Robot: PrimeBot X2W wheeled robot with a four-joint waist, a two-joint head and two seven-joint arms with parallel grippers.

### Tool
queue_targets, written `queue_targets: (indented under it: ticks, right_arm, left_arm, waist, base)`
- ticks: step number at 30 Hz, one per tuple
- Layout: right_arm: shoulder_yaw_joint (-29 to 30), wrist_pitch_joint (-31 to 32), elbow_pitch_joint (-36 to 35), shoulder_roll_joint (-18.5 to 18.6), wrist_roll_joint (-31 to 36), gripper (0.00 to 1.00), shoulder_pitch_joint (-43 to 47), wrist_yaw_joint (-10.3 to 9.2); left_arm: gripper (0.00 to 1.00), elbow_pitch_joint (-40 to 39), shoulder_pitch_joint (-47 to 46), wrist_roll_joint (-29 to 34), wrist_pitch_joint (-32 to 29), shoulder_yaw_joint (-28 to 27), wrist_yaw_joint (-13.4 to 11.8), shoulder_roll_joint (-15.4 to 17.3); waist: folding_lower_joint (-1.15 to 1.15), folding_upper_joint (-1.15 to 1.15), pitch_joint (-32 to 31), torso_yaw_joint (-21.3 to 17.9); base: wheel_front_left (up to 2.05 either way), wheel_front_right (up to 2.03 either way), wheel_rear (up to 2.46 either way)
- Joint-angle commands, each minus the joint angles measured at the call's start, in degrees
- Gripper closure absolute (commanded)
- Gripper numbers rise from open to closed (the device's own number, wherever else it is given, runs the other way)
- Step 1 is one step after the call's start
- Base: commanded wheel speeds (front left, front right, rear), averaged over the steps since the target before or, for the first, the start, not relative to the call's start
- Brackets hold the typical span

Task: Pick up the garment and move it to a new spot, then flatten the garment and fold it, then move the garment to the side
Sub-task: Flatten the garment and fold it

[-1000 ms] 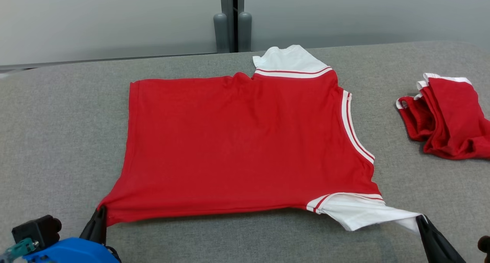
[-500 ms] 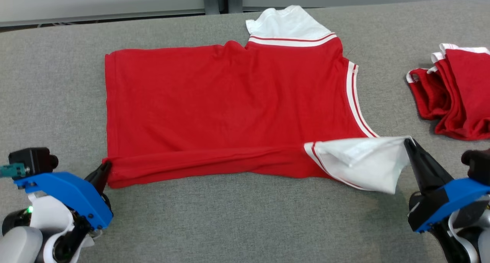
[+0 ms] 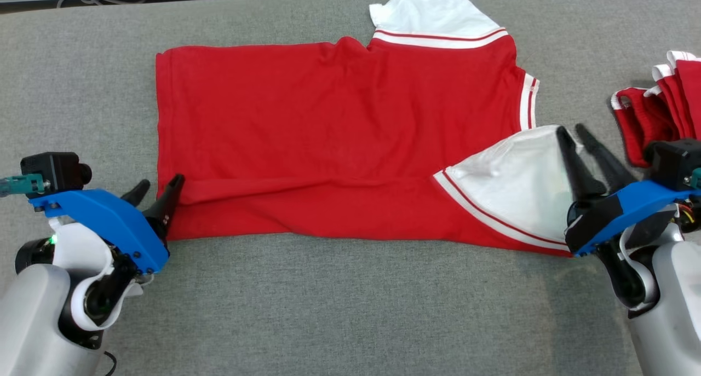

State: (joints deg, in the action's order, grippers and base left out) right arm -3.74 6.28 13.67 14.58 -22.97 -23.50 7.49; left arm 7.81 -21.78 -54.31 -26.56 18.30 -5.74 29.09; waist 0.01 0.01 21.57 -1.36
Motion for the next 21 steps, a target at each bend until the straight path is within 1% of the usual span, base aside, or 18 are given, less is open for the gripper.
queue_targets:
  ticks: [1, 3, 5, 9, 10, 11, 15, 21]
  right_arm:
    - [-0.5, -2.8, 1.2, 0.3, 0.2, 0.0, -1.5, 0.01]
    - [-1.4, -6.7, 2.6, 0.6, 1.3, 0.0, -1.9, 0.01]
    - [-1.6, -10.8, 3.2, 0.9, 3.1, 0.0, -1.7, 0.01]
    - [0.2, -17.0, 1.6, -0.4, 8.0, 0.0, 1.3, 0.01]
    - [1.6, -18.2, -0.6, -1.7, 10.0, 0.0, 3.3, 0.01]
    - [2.4, -18.4, -1.8, -2.3, 10.8, 0.0, 4.4, 0.0]
    - [4.4, -18.0, -7.6, -5.1, 13.5, 0.0, 10.1, 0.01]
    - [6.1, -15.7, -15.1, -8.4, 15.4, 0.0, 18.5, 0.01]
  left_arm:
    - [0.0, 0.4, -0.9, 1.8, 2.5, 0.2, 0.8, 0.0]
    - [0.0, 0.6, -0.8, 4.6, 7.2, 0.4, 1.3, -0.2]
    - [0.0, 0.2, -0.1, 7.8, 13.2, 0.4, 0.9, -1.2]
    - [0.0, -1.1, 2.2, 13.3, 25.4, -0.1, -0.6, -3.1]
    - [0.0, -2.0, 3.7, 15.7, 30.1, -0.1, -1.7, -3.8]
    - [0.0, -2.5, 4.6, 17.0, 32.2, 0.1, -2.4, -4.1]
    - [0.0, -4.5, 8.2, 21.4, 37.8, 1.2, -5.0, -4.7]
    - [0.0, -6.6, 13.6, 24.7, 40.4, 2.1, -8.0, -5.6]
  waist:
    - [-0.01, -0.01, 0.1, 0.2]
    - [-0.01, -0.01, 0.2, 0.3]
    - [-0.01, -0.01, -0.1, 0.5]
    - [-0.01, -0.01, -1.3, 0.8]
    - [-0.01, -0.01, -2.0, 0.9]
    - [-0.01, -0.01, -2.4, 0.9]
    - [-0.01, -0.01, -4.1, 0.8]
    - [-0.01, -0.01, -6.1, 0.8]
  base:
    - [0.0, 0.0, 0.0]
    - [0.0, 0.0, 0.0]
    - [0.0, 0.0, 0.0]
    - [0.0, 0.0, 0.0]
    - [0.0, 0.0, 0.0]
    - [0.0, 0.0, 0.0]
    - [0.0, 0.0, 0.0]
    - [0.0, 0.0, 0.0]
